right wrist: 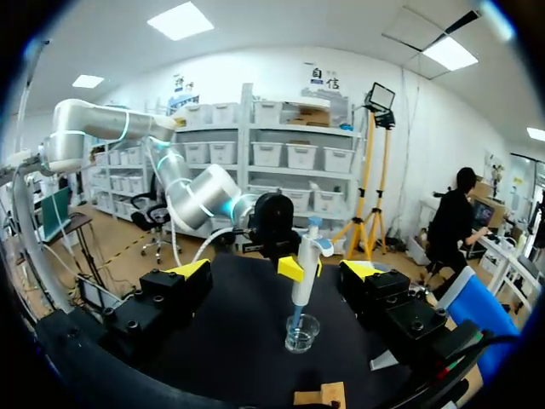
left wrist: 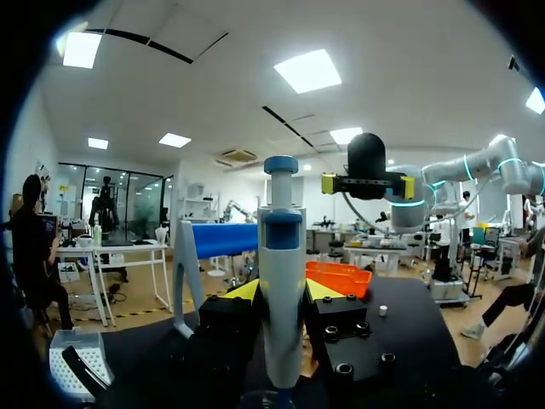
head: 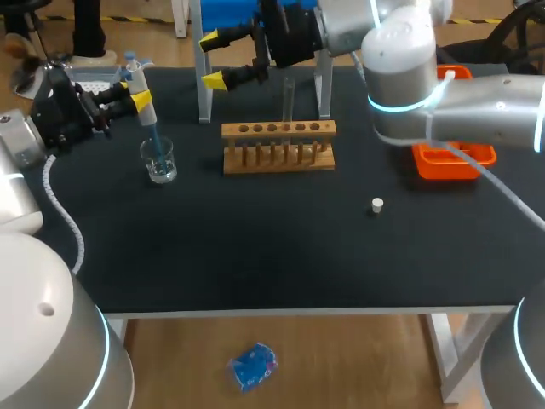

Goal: Invert the test tube, pick up the pipette, mount the tip to pipette, aspirate from beaker and dispense into the tube, eject the tip, return the pipette, and cap with the stopper.

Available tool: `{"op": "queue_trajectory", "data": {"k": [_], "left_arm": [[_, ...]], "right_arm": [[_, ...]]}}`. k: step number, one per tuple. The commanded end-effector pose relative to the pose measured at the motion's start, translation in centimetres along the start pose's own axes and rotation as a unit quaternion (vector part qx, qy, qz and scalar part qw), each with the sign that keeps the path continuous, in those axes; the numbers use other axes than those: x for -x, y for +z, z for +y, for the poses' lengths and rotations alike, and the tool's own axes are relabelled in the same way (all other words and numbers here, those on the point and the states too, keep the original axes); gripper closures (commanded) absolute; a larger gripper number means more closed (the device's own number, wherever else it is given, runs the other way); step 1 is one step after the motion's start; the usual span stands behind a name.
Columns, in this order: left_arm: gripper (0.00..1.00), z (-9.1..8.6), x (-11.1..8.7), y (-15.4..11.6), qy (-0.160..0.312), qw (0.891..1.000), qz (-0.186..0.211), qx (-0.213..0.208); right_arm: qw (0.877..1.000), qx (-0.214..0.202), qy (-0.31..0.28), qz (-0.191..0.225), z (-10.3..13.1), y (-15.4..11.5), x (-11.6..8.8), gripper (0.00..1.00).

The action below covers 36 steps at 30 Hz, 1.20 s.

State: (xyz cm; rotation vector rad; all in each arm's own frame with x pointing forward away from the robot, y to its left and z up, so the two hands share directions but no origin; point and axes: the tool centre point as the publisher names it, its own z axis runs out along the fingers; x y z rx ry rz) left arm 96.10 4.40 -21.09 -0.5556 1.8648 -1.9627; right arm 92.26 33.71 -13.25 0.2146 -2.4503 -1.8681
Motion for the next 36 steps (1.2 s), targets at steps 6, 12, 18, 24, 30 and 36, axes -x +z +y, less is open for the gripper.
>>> {"op": "queue_trajectory", "data": {"k": [6, 12, 18, 24, 30, 36], "left_arm": [[1.0, 0.0, -0.1, 0.0, 0.001, 1.0, -0.002, -0.001], [1.0, 0.0, -0.1, 0.0, 0.001, 1.0, -0.002, -0.001], [1.0, 0.0, -0.1, 0.0, 0.001, 1.0, -0.002, -0.001], [1.0, 0.0, -0.1, 0.0, 0.001, 1.0, -0.002, -0.001], [1.0, 0.0, -0.1, 0.0, 0.001, 1.0, -0.002, -0.001], [1.0, 0.0, -0.1, 0.0, 0.001, 1.0, -0.002, -0.001]], "right_arm": [[0.985, -0.001, 0.0, 0.175, 0.0, 0.0, 0.5, 0.0], [0.984, 0.007, -0.001, 0.178, -0.1, 0.0, 0.6, 0.0], [0.982, 0.019, -0.014, 0.185, 0.2, 1.4, 2.3, 0.0], [0.978, 0.041, -0.027, 0.202, 1.2, 3.3, 3.3, 0.0], [0.975, 0.053, -0.03, 0.214, 2.1, 4.4, 3.8, 1.0], [0.973, 0.047, -0.033, 0.224, 3.7, 5.4, 4.6, 1.0]]}}
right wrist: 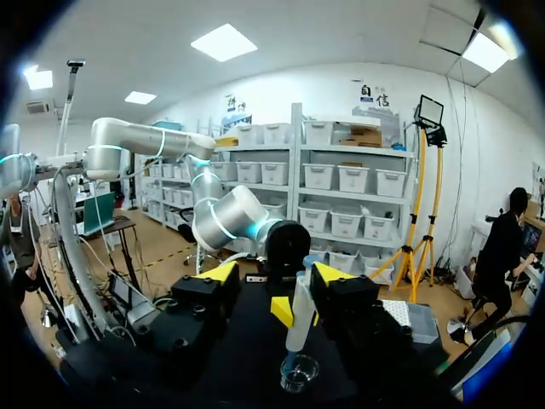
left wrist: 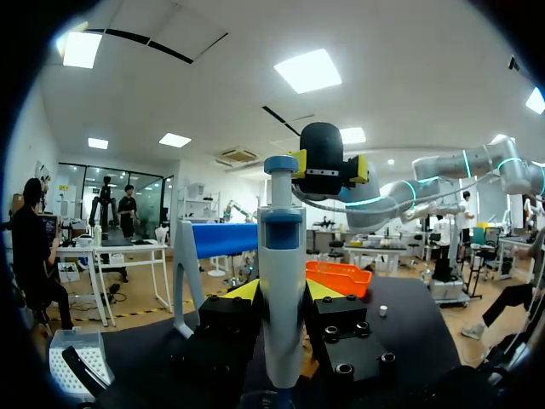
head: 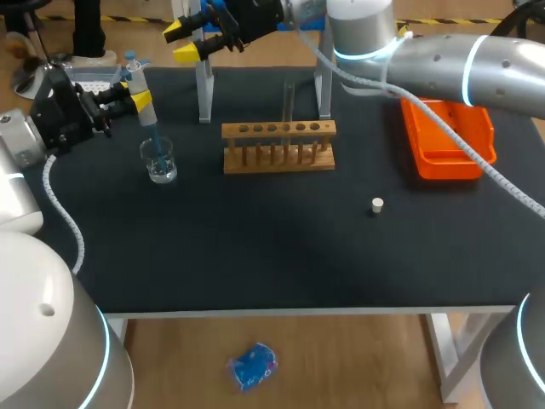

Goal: Invert the test tube, pick up the pipette, mount the tip to pipette, aspirate from beaker and dispense into the tube, eject the tip, return the pipette, and cap with the stopper.

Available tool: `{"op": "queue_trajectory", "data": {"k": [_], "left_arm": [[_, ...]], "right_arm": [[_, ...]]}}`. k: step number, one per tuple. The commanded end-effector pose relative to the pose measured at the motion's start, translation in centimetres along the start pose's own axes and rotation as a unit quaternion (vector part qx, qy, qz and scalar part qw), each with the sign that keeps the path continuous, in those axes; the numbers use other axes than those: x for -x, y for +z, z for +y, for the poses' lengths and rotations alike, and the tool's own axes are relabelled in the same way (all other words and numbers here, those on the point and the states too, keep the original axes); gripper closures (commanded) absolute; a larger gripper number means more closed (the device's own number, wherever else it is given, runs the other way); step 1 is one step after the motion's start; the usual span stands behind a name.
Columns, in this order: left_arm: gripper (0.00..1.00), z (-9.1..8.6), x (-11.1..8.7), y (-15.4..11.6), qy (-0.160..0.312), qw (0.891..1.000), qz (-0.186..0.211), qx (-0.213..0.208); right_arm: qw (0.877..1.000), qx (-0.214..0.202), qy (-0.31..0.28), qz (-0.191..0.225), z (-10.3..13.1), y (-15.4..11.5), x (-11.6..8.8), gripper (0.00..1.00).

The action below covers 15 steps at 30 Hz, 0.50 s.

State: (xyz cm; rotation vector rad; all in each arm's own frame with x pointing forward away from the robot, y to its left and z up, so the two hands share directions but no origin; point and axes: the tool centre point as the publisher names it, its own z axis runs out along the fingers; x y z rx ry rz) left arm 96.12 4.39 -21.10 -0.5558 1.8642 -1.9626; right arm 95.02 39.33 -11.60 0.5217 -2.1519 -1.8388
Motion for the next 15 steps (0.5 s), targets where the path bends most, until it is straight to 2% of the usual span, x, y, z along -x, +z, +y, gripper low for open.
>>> {"op": "queue_trajectory", "data": {"k": [1, 15], "left_arm": [[1.0, 0.0, -0.12, 0.03, 0.001, 1.0, -0.002, -0.001], [1.0, 0.0, -0.12, 0.03, 0.001, 1.0, -0.002, -0.001]], "right_arm": [[0.997, -0.011, 0.0, 0.078, 1.01, 0.85, 1.51, 1.0], [0.997, -0.011, 0.0, 0.082, 1.29, 1.09, 1.7, 1.0]]}}
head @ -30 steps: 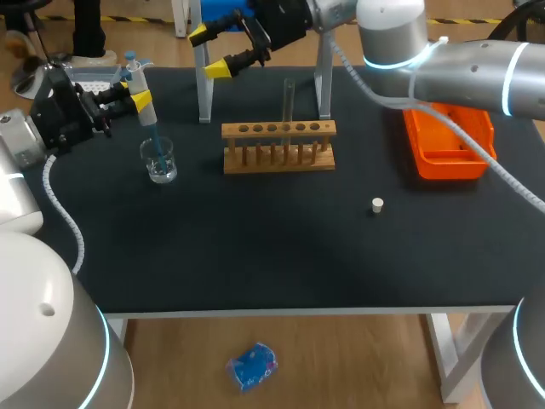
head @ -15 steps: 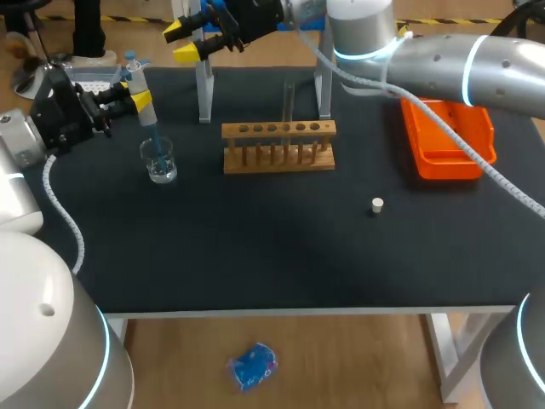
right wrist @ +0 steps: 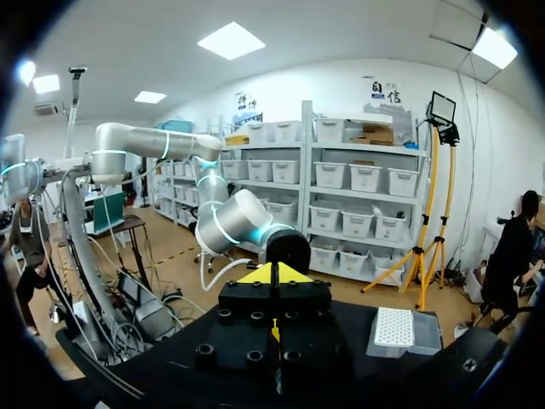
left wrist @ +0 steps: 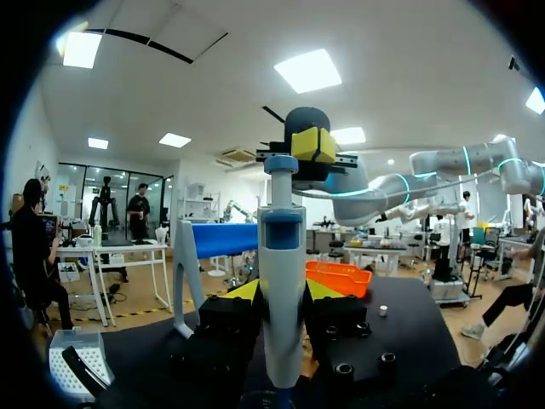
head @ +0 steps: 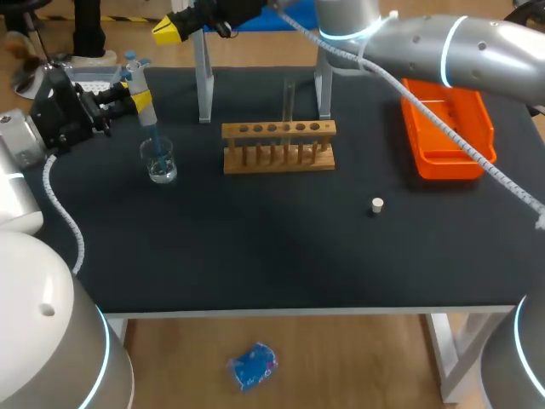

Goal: Invert the test tube, pick up the pipette, mount the tip to pipette, aspirate from beaker and dispense into the tube, eject the tip, return the pipette, and cap with the stopper.

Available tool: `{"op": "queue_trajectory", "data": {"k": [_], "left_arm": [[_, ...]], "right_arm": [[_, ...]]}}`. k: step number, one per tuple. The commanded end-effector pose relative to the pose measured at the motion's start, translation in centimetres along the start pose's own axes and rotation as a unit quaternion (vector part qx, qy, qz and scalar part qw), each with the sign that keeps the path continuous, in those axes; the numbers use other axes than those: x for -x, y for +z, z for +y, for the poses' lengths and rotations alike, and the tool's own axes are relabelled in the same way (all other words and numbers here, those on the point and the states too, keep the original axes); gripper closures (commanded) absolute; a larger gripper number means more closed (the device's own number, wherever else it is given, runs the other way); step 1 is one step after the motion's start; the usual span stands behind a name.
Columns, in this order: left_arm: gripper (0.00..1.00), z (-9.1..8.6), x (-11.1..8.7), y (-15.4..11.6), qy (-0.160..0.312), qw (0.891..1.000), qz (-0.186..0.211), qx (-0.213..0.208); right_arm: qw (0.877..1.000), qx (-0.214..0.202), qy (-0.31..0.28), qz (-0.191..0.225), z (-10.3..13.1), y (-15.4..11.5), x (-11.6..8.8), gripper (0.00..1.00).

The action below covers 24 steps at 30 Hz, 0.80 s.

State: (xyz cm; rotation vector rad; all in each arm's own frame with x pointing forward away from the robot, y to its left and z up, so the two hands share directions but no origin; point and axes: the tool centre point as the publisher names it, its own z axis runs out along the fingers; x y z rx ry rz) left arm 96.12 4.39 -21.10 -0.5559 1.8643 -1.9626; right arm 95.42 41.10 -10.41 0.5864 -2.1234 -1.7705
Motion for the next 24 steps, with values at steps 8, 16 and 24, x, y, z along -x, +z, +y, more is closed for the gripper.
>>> {"op": "queue_trajectory", "data": {"k": [8, 16, 24], "left_arm": [[1.0, 0.0, -0.1, 0.0, 0.001, 1.0, -0.002, -0.001], [1.0, 0.0, -0.1, 0.0, 0.001, 1.0, -0.002, -0.001], [1.0, 0.0, -0.1, 0.0, 0.001, 1.0, -0.002, -0.001]], "right_arm": [[0.998, -0.001, -0.005, 0.055, -0.6, 1.5, 1.8, 1.0], [0.997, 0.002, -0.012, 0.074, -0.7, 3.4, 2.7, 1.0], [0.996, 0.011, -0.021, 0.083, -0.5, 4.5, 3.3, 1.0]]}}
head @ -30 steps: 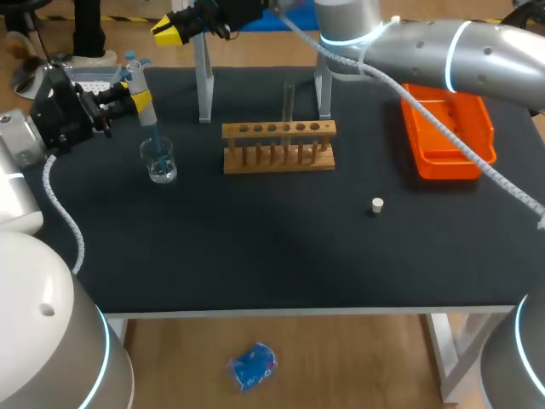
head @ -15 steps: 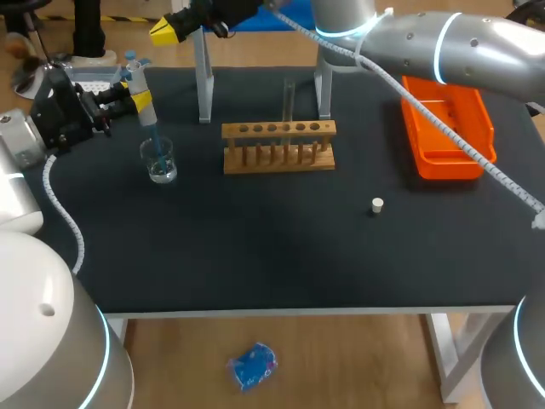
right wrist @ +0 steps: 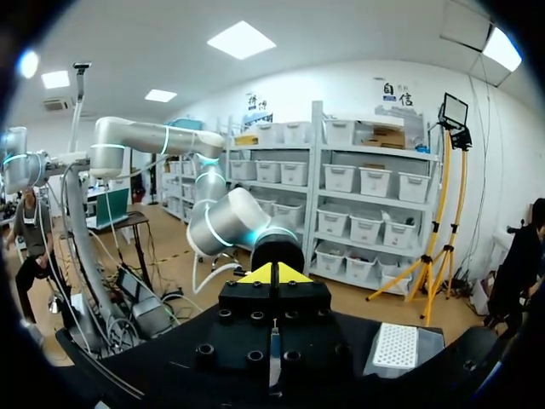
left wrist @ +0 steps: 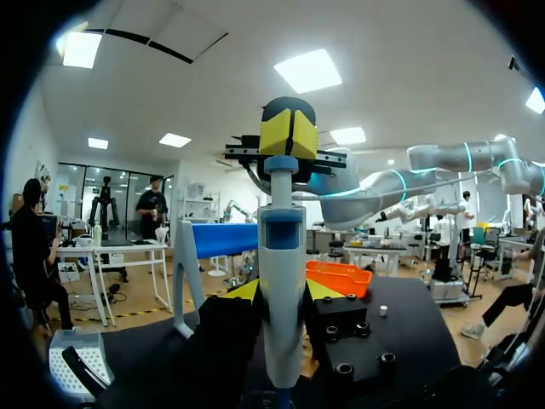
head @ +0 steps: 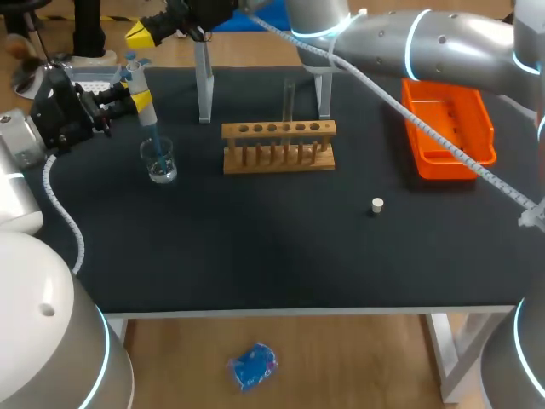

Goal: Invert the test tube, pick up the pipette, mount the tip to pipette, aspirate from beaker and dispense into the tube, eject the tip, return the pipette, and cap with the stopper.

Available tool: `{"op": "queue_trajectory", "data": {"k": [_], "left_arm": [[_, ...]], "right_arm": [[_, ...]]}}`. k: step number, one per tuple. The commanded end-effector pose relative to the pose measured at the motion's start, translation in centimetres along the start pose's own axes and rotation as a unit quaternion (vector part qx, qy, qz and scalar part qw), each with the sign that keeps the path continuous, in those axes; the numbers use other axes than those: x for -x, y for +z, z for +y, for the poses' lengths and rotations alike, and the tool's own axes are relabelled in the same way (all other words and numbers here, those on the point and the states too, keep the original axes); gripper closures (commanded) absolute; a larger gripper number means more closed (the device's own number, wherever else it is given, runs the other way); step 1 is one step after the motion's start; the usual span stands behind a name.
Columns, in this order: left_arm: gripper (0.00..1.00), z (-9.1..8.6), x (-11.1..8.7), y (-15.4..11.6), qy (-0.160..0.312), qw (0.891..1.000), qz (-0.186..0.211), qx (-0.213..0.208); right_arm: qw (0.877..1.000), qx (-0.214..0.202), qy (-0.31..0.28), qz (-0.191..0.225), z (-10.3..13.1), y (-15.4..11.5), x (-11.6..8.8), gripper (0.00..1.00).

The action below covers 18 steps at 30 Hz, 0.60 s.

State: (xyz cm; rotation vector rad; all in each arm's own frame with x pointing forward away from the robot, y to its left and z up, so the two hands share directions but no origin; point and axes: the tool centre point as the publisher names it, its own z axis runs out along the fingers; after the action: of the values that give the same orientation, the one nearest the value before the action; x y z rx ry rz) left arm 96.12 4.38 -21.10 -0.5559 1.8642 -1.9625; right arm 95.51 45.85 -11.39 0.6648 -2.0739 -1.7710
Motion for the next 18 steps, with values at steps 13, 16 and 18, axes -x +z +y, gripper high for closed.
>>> {"op": "queue_trajectory", "data": {"k": [13, 16, 18], "left_arm": [[1.0, -0.01, -0.13, 0.01, 0.001, 1.0, -0.002, -0.001], [1.0, -0.01, -0.13, 0.01, 0.001, 1.0, -0.002, -0.001], [1.0, -0.01, -0.13, 0.01, 0.001, 1.0, -0.002, -0.001]], "right_arm": [[0.998, 0.023, -0.01, 0.061, -0.81, 1.22, 1.12, 1.0], [0.998, 0.025, -0.009, 0.062, -0.85, 1.25, 1.12, 1.0], [0.998, 0.026, -0.007, 0.062, -0.89, 1.27, 1.12, 1.0]]}}
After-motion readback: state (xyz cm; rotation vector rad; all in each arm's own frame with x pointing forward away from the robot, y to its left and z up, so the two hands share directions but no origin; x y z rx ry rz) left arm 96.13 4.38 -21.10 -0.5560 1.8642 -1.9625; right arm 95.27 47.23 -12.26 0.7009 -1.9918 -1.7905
